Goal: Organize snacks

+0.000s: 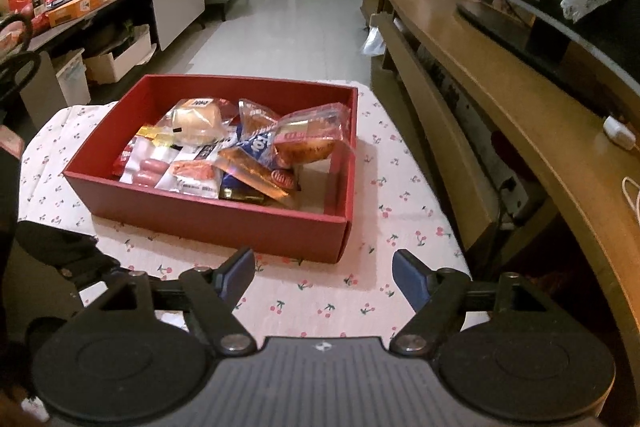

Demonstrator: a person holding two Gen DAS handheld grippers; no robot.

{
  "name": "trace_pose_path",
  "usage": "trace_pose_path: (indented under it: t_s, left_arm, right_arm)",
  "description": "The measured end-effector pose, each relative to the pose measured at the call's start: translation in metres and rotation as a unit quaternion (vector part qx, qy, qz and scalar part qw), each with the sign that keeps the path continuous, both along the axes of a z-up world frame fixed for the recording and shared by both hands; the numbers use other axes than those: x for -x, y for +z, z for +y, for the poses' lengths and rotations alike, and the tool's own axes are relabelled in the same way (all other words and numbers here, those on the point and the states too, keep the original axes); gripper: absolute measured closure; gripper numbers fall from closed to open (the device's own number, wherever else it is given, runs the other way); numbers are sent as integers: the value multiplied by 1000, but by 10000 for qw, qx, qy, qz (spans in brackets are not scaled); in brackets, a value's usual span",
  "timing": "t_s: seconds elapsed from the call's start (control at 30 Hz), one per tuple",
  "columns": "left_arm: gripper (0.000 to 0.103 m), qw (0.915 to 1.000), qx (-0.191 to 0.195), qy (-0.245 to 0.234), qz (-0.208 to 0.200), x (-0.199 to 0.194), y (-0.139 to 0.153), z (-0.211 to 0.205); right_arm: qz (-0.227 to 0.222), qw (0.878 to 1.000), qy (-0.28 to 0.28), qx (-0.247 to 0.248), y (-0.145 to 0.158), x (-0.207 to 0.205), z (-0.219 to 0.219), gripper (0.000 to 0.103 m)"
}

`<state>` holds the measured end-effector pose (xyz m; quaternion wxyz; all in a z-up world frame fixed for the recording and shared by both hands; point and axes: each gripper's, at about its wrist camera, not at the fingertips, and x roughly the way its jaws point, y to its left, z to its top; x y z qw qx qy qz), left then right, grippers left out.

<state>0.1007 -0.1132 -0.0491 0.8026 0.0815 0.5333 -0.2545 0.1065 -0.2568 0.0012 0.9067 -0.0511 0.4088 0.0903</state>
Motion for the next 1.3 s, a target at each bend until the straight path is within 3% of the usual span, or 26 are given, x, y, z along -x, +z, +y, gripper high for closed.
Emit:
trace_pose_path:
  t_s: [0.17,0.47,0.67,0.77,0.83,0.9,1.3]
  left_arm:
    - [15,9990,55,-370,242,-1,-6,1]
    - [14,9982,14,-391,453,33,-12,13]
    - [15,9996,-187,104,210,25,-14,8]
    - [22,9993,-240,202,208,23,-16,2]
    - [34,9989,-421,175,127,26,-14,-2]
    - [37,9988,-367,269,184,28,-13,4]
    - [38,9924,-370,1154,206,26,8,66]
  right_arm:
    - [153,9998,97,-44,-6,0,1,9]
    - [159,9996,199,-157,-3,0,3,9]
    - [129,9996,199,-151,-1,7,5,8]
    - [174,9996,169,-136,-4,14,4,8]
    - [203,9996,147,-131,-5,18,2,8]
    - [242,9996,114,-117,-7,20,0,8]
    - [717,9959,544,43,-28,52,18,8]
